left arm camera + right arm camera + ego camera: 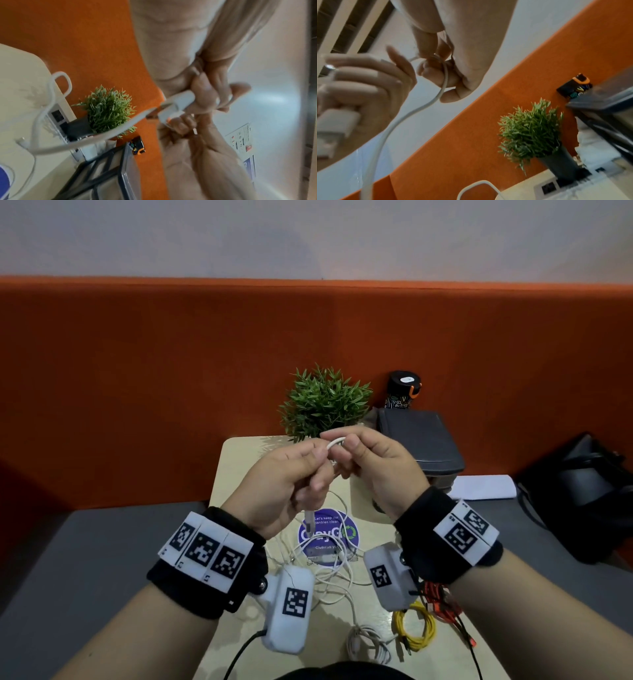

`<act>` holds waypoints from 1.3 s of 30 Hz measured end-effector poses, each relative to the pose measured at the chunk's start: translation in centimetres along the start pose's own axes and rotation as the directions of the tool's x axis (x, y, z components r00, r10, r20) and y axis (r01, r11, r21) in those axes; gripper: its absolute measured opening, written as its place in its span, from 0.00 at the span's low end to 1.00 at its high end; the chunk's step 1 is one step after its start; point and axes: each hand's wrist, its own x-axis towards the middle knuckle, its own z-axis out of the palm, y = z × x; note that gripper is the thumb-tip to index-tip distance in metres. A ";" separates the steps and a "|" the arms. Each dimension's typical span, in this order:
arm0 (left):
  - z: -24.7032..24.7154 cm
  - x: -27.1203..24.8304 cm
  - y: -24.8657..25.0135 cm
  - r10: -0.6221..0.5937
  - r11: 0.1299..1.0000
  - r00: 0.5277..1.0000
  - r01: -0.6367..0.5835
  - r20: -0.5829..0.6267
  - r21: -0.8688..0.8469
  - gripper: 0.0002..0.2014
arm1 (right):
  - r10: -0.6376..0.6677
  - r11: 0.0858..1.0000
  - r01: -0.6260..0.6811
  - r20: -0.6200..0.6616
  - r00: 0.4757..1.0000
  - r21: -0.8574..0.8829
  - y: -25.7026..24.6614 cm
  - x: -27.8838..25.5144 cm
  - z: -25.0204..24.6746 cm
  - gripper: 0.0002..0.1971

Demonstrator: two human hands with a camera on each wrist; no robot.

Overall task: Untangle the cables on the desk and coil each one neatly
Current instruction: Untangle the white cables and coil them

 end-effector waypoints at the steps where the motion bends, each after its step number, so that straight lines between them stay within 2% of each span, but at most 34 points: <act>1: 0.1 0.0 0.1 -0.010 1.000 1.000 0.010 0.001 -0.007 0.19 | 0.017 0.997 -0.017 0.000 1.000 0.080 0.2 -0.1 0.4 0.11; 4: 0.2 0.0 0.4 -0.018 0.997 1.000 0.017 -0.004 -0.070 0.21 | 0.048 0.967 -0.050 0.013 0.999 0.250 0.7 -0.1 1.4 0.13; 6: 0.1 0.1 0.6 0.004 0.992 1.000 -0.003 0.001 -0.126 0.22 | 0.066 0.955 -0.074 0.037 0.997 0.287 1.0 -0.2 1.7 0.14; 9: 0.2 0.2 0.9 0.092 0.976 0.995 -0.096 -0.031 -0.195 0.19 | 0.144 0.946 -0.157 0.066 0.987 0.283 1.5 -0.5 1.9 0.14; 11: 0.4 0.2 1.2 0.165 0.961 0.984 -0.174 -0.061 -0.215 0.16 | 0.188 0.958 -0.195 0.055 0.981 0.208 1.9 -0.7 2.2 0.12; 14: 0.0 0.4 2.0 0.222 0.939 0.969 -0.243 -0.110 -0.243 0.14 | 0.242 0.970 -0.242 0.033 0.970 0.016 2.4 -1.3 2.6 0.17; 15: -0.2 0.5 2.2 0.232 0.935 0.964 -0.257 -0.127 -0.243 0.14 | 0.245 0.969 -0.244 0.014 0.969 -0.048 2.6 -1.4 2.5 0.16; 18: -0.5 0.5 2.6 0.244 0.927 0.955 -0.281 -0.168 -0.248 0.15 | 0.203 0.962 -0.197 0.008 0.979 -0.191 3.0 -1.6 2.4 0.13; 21: -0.5 0.6 2.4 0.240 0.905 0.948 -0.296 -0.208 -0.307 0.15 | 0.186 0.924 -0.165 0.030 0.982 -0.345 3.2 -1.9 2.4 0.15; 23: -0.6 0.8 2.2 0.277 0.915 0.931 -0.332 -0.239 -0.229 0.14 | 0.217 0.908 -0.180 0.057 0.974 -0.379 2.9 -2.1 2.4 0.16; 25: -0.7 1.0 1.8 0.339 0.934 0.903 -0.356 -0.263 -0.021 0.13 | 0.249 0.889 -0.199 0.071 0.966 -0.413 2.6 -2.4 2.5 0.14; 27: -1.0 1.0 1.3 0.403 0.908 0.879 -0.348 -0.256 0.234 0.13 | 0.230 0.875 -0.175 0.069 0.971 -0.451 2.0 -2.6 2.5 0.11; 29: -1.7 1.1 0.8 0.462 0.817 0.859 -0.317 -0.219 0.482 0.12 | 0.164 0.869 -0.104 0.083 0.983 -0.484 1.6 -2.7 2.6 0.06; 32: -2.4 1.1 0.3 0.433 0.660 0.893 -0.221 -0.123 0.717 0.11 | 0.063 0.899 -0.033 0.053 0.997 -0.437 0.7 -2.5 2.5 0.03; 34: -2.3 0.9 0.0 0.380 0.614 0.921 -0.184 -0.084 0.767 0.10 | 0.003 0.927 0.004 0.017 1.000 -0.374 -0.3 -2.1 2.2 0.03; 39: -1.4 0.4 -0.1 0.368 0.781 0.922 -0.236 -0.122 0.578 0.13 | -0.083 0.969 0.070 -0.042 0.996 -0.238 -2.3 -0.7 1.4 0.08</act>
